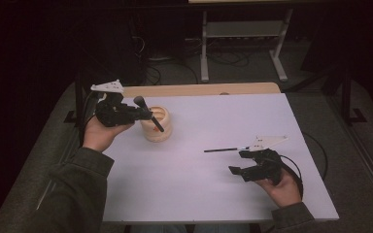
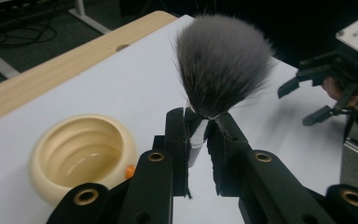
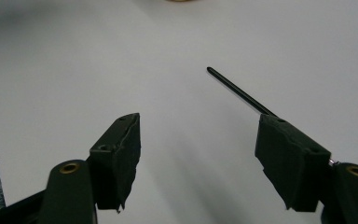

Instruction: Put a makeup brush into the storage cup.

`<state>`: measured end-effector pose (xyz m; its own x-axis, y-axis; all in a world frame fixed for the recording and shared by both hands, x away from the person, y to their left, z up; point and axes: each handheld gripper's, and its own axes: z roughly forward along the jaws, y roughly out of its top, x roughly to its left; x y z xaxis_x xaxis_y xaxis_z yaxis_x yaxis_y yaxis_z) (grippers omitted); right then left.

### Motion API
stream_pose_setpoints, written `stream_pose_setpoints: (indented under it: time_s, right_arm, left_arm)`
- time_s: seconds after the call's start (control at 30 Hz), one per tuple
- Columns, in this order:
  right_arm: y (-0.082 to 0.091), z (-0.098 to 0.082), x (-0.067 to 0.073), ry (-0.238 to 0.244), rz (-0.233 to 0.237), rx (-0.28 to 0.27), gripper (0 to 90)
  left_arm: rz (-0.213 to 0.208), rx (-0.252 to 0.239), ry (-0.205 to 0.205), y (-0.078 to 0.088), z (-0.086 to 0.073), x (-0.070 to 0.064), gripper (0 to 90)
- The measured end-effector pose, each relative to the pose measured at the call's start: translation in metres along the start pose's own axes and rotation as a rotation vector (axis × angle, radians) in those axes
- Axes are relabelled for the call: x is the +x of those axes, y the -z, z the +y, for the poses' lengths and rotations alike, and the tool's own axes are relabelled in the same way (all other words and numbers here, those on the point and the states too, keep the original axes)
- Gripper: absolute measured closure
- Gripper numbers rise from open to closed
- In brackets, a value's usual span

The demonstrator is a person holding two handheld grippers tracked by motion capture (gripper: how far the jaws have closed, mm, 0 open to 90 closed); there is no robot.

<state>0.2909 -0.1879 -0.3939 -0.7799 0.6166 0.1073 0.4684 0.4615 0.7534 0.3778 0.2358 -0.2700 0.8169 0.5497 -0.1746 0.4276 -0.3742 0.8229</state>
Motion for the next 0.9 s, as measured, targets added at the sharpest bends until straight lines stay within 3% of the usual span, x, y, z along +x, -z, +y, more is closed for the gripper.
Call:
stream_pose_setpoints:
  time_s: [0.2, 0.5, 0.9]
  right_arm:
    - [0.002, 0.001, 0.0, -0.004, -0.006, -0.009, 29.7]
    - [0.003, 0.003, 0.0, 0.001, -0.005, -0.019, 29.7]
    - [0.006, 0.003, -0.002, -0.011, -0.012, -0.029, 29.8]
  left_arm:
    - [0.028, 0.0, 0.033, -0.001, 0.013, 0.012, 78.1]
    - [0.078, 0.022, 0.023, -0.005, 0.03, 0.022, 78.1]
    - [0.118, 0.01, 0.077, -0.006, 0.036, 0.038, 78.1]
